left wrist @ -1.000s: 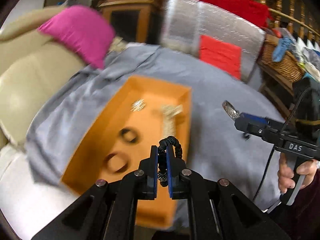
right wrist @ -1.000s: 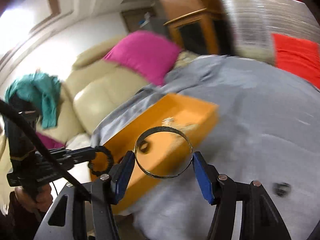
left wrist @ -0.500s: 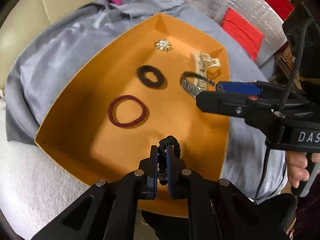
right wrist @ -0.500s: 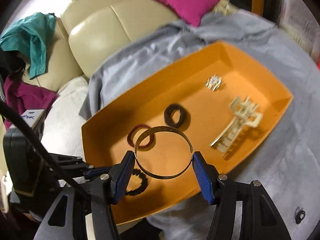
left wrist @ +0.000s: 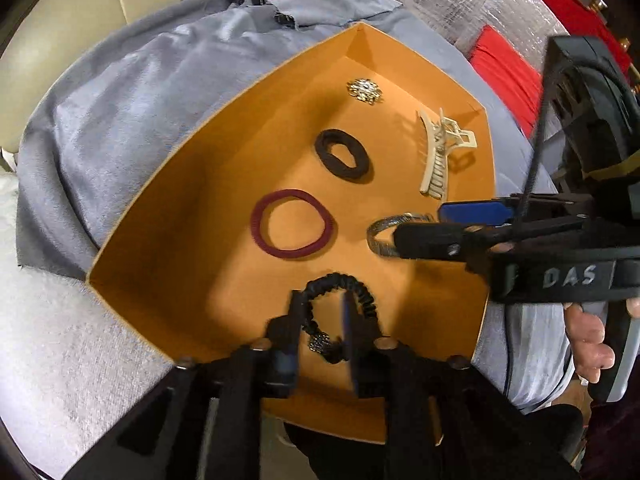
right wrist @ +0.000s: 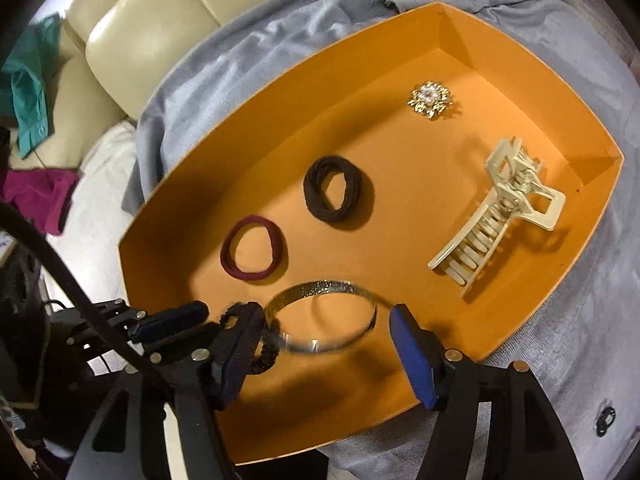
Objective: Organize jewelry
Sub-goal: 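Open the left tool over the orange box while the right tool releases the bangle there, then move both open tools back over the remaining jewelry on the table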
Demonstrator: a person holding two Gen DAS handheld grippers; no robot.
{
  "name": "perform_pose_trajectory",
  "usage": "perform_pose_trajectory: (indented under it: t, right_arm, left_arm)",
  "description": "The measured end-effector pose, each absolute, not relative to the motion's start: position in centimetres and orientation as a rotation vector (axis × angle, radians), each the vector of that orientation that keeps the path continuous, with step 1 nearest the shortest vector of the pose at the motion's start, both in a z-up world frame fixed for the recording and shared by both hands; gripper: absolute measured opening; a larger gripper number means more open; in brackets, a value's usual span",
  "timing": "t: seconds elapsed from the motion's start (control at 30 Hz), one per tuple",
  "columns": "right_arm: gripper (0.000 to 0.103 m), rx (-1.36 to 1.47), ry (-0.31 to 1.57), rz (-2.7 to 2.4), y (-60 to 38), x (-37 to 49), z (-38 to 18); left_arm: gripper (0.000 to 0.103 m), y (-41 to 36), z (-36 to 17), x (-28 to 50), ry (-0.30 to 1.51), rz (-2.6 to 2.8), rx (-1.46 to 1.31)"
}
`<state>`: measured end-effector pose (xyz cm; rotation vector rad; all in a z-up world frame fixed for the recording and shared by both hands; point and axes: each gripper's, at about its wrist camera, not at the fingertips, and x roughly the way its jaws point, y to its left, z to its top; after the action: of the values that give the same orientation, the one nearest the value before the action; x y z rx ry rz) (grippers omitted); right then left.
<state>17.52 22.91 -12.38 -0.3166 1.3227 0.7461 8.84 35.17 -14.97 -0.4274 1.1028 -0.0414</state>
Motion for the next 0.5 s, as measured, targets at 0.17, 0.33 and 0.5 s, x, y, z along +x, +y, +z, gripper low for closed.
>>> perform_pose_trajectory:
  t: [0.17,0.33,0.5]
  right_arm:
    - [0.069,-0.193,1.240,0.794,20.3,17.1,-9.4]
    - [0.069,-0.054,1.112,0.805,15.1,16.3,-5.5]
    - [0.068,0.069,1.005,0.749,7.7,15.4,-3.7]
  left_arm:
    - [0.034,35.6,-14.0,8.0,1.081,-0.027,-0.427]
    - [0.034,33.9,-11.3,7.2,1.033,-0.025,-0.371]
    - [0.034,29.3,-7.9,7.6,0.964,-0.075,-0.270]
